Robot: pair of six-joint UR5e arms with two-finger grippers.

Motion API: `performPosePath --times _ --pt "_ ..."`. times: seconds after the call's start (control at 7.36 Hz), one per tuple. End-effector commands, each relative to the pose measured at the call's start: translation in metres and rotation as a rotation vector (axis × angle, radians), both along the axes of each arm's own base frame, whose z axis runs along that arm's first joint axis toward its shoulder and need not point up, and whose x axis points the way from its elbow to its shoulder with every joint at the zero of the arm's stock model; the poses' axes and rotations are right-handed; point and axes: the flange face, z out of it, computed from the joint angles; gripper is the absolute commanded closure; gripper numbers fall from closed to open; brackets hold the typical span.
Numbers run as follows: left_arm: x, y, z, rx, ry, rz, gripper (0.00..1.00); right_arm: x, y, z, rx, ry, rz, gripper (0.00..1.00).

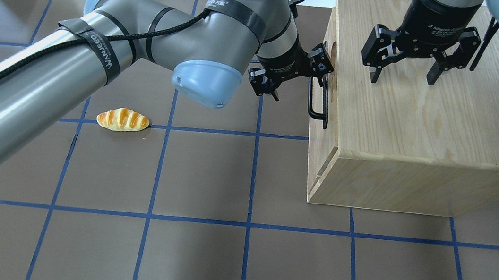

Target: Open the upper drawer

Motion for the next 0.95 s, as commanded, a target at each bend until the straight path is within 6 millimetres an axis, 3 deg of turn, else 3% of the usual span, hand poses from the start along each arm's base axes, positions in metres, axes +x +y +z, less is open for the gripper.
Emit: performPosePath --times 0.0,0.41,0.81 --pt "0.003 -0.002 0.007 -0.027 -0.026 0.000 0.00 0.000 0.000 0.000 0.000 0.000 0.000 0.00" --pt "0.012 -0.003 -0.002 -0.039 -0.116 0.013 0.00 0.000 0.000 0.000 0.000 0.000 0.001 0.00" --pt "0.021 -0.001 0.019 -0.048 -0.115 0.025 0.00 0.000 0.000 -0.001 0.002 0.000 0.001 0.00"
